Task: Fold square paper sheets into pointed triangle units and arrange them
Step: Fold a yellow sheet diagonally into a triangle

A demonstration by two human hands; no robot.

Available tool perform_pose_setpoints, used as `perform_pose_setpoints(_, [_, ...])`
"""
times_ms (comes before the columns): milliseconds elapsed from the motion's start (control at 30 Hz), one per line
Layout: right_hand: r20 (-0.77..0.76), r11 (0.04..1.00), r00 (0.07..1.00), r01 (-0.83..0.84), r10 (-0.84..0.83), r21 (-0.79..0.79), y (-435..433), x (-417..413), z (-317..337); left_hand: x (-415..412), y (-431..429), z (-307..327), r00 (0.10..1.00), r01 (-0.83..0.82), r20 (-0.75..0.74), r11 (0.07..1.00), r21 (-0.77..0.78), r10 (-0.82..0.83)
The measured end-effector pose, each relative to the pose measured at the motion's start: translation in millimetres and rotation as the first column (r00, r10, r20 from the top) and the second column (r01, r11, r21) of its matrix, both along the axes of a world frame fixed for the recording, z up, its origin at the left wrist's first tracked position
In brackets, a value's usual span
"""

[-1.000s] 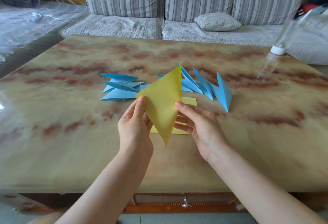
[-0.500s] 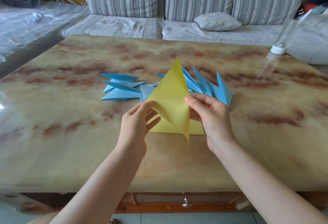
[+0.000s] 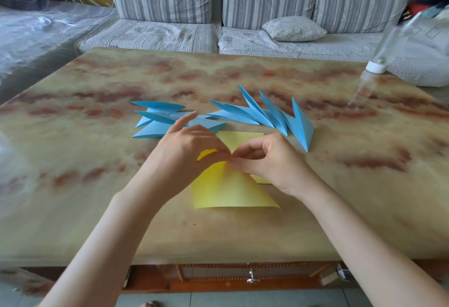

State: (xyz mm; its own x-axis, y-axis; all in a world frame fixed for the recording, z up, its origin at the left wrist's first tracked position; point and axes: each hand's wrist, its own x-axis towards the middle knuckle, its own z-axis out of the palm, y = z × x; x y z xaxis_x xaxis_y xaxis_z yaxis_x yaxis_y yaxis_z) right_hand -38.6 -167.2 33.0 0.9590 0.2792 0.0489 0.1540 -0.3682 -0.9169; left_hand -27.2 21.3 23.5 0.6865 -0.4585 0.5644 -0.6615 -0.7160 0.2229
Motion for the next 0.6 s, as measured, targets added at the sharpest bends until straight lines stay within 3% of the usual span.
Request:
perform_pose_setpoints(200, [0.01, 0.997, 1.0, -0.023, 0.024, -0.067, -3.8, 1.0, 2.1, -6.5, 0.3, 2.8, 0.972, -0.067, -0.233, 0.99, -0.126, 0.036])
perform_pose_setpoints(600, [-0.075, 0.996, 0.997, -0.027, 0.02, -0.088, -14.7, 8.6, 4.8, -7.3, 3.5, 7.1, 0.886, -0.139, -0.463, 0.971, -0.194, 0.034])
